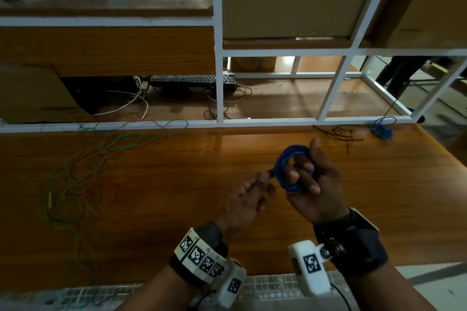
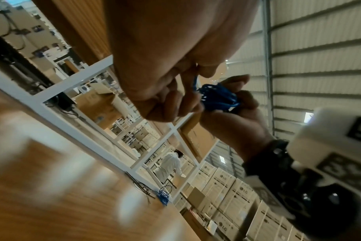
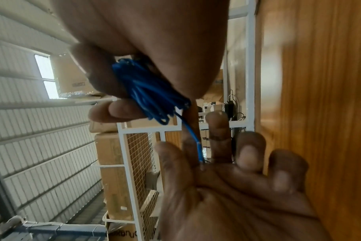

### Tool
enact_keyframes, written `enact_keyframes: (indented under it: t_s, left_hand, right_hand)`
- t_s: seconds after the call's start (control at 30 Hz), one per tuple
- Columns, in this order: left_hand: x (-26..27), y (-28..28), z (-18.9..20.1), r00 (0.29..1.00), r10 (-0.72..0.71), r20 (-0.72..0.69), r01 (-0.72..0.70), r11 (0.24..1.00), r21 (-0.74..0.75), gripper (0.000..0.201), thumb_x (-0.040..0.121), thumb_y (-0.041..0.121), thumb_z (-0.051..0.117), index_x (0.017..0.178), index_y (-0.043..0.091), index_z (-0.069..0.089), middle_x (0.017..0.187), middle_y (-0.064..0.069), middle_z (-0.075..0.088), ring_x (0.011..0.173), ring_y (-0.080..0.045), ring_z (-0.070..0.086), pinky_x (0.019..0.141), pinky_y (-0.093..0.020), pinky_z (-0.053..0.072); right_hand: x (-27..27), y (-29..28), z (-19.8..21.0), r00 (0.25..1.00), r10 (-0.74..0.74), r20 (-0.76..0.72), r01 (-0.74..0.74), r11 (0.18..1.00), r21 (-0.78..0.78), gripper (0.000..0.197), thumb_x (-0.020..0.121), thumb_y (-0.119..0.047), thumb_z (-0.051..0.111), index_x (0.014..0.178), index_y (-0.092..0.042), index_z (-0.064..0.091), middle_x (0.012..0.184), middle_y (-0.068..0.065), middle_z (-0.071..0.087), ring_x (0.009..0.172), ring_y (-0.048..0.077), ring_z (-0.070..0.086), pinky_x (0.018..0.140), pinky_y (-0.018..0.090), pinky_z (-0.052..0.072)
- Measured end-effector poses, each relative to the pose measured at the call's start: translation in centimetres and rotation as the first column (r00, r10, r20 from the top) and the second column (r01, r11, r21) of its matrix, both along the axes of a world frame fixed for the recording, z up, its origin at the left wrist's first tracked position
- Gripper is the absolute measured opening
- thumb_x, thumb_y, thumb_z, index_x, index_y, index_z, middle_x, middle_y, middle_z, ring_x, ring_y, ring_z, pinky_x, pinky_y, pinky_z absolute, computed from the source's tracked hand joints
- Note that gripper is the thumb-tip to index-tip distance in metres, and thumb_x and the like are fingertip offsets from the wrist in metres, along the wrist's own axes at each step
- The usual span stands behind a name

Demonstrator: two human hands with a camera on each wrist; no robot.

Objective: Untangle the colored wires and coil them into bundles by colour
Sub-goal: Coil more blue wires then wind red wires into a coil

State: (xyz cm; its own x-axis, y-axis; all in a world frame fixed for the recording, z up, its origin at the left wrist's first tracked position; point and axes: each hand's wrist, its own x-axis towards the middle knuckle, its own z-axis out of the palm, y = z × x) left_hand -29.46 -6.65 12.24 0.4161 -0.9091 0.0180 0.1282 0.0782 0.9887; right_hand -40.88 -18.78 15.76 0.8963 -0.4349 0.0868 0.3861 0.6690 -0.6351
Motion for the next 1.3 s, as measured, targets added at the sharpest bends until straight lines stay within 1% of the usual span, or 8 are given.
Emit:
enact_keyframes:
  t_s: [0.17, 0.37, 0.67, 0.77, 0.87, 0.97, 1.1, 1.3]
  left_hand:
    - [0.0, -0.4, 1.5, 0.997, -0.063, 0.041, 0.055, 0.983, 0.173, 0.055, 0.095, 0.063, 0.034, 0.082, 0.025, 0.071, 0.076, 0.0, 0.06, 0.071, -0.018, 0.054, 0.062, -0.034, 0.042]
    - [0.0, -0.8, 2.4, 0.993, -0.109, 0.044, 0.108, 0.994, 0.03, 0.038, 0.104, 0.034, 0.041, 0.079, 0.025, 0.069, 0.075, 0.013, 0.066, 0.069, -0.008, 0.052, 0.058, -0.019, 0.039]
    - [-0.4, -1.3, 1.5, 0.978, 0.095, 0.186, -0.115, 0.988, 0.101, 0.048, 0.103, 0.044, 0.038, 0.067, 0.023, 0.062, 0.06, 0.011, 0.055, 0.058, -0.002, 0.048, 0.055, -0.013, 0.037]
    - [-0.2, -0.9, 1.7, 0.955, 0.032, 0.294, -0.071, 0.99, 0.123, 0.066, 0.098, 0.06, 0.028, 0.085, 0.002, 0.057, 0.071, 0.0, 0.047, 0.064, -0.007, 0.044, 0.058, -0.019, 0.035]
    - [0.4, -0.6, 1.9, 0.919, -0.088, 0.384, 0.02, 0.984, 0.179, 0.072, 0.094, 0.069, 0.021, 0.082, 0.007, 0.056, 0.067, 0.006, 0.049, 0.063, -0.005, 0.045, 0.064, -0.021, 0.035]
    - [2.6, -0.9, 2.3, 0.944, -0.125, 0.305, 0.051, 0.969, 0.241, 0.07, 0.09, 0.073, 0.016, 0.1, 0.031, 0.07, 0.088, 0.015, 0.068, 0.084, -0.009, 0.061, 0.077, -0.03, 0.047]
    - [6.3, -2.2, 4.7, 0.994, -0.093, 0.061, 0.079, 0.976, 0.203, 0.086, 0.09, 0.077, 0.011, 0.126, 0.019, 0.064, 0.118, -0.001, 0.07, 0.104, -0.027, 0.063, 0.081, -0.041, 0.047]
    - [7.3, -2.6, 5.8, 0.973, -0.221, 0.072, 0.201, 0.957, 0.211, 0.049, 0.093, 0.047, 0.057, 0.117, 0.005, 0.067, 0.114, -0.012, 0.071, 0.094, -0.028, 0.063, 0.081, -0.039, 0.048]
  right_hand:
    - [-0.1, 0.6, -0.5, 0.999, 0.041, -0.014, -0.041, 0.999, 0.007, 0.048, 0.099, -0.033, 0.066, 0.059, -0.013, 0.048, 0.034, 0.001, 0.042, 0.051, 0.018, 0.062, 0.061, 0.034, 0.058]
    - [-0.4, 0.6, -0.9, 0.997, 0.054, -0.052, -0.054, 0.999, -0.008, 0.053, 0.105, -0.039, 0.052, 0.058, -0.015, 0.051, 0.035, 0.001, 0.043, 0.057, 0.019, 0.063, 0.076, 0.038, 0.058]
    - [0.1, 1.2, -1.3, 0.744, -0.582, -0.328, 0.304, 0.732, -0.61, 0.06, 0.104, -0.048, 0.049, 0.058, -0.012, 0.037, 0.051, 0.004, 0.035, 0.05, 0.019, 0.043, 0.063, 0.04, 0.036]
    - [-0.2, 1.6, -1.5, 0.727, -0.605, -0.324, 0.298, 0.704, -0.645, 0.06, 0.106, -0.051, 0.043, 0.059, -0.015, 0.03, 0.055, 0.005, 0.027, 0.052, 0.021, 0.032, 0.063, 0.047, 0.027]
    - [-0.5, 1.8, -2.0, 0.727, -0.607, -0.321, 0.305, 0.704, -0.641, 0.062, 0.107, -0.05, 0.041, 0.062, -0.009, 0.027, 0.06, 0.009, 0.02, 0.054, 0.023, 0.026, 0.065, 0.051, 0.024]
    - [-1.0, 1.8, -2.6, 0.735, -0.596, -0.322, 0.299, 0.712, -0.635, 0.057, 0.107, -0.048, 0.041, 0.063, -0.016, 0.026, 0.06, 0.006, 0.017, 0.054, 0.023, 0.022, 0.062, 0.045, 0.022]
    - [-1.7, 1.6, -2.9, 0.755, -0.562, -0.339, 0.228, 0.709, -0.668, 0.059, 0.109, -0.044, 0.04, 0.055, -0.022, 0.028, 0.054, 0.004, 0.024, 0.052, 0.024, 0.027, 0.062, 0.038, 0.034]
    - [-2.4, 1.5, -1.9, 0.855, -0.395, -0.336, 0.046, 0.703, -0.709, 0.067, 0.11, -0.037, 0.035, 0.048, -0.014, 0.033, 0.047, 0.006, 0.031, 0.047, 0.022, 0.04, 0.063, 0.033, 0.04]
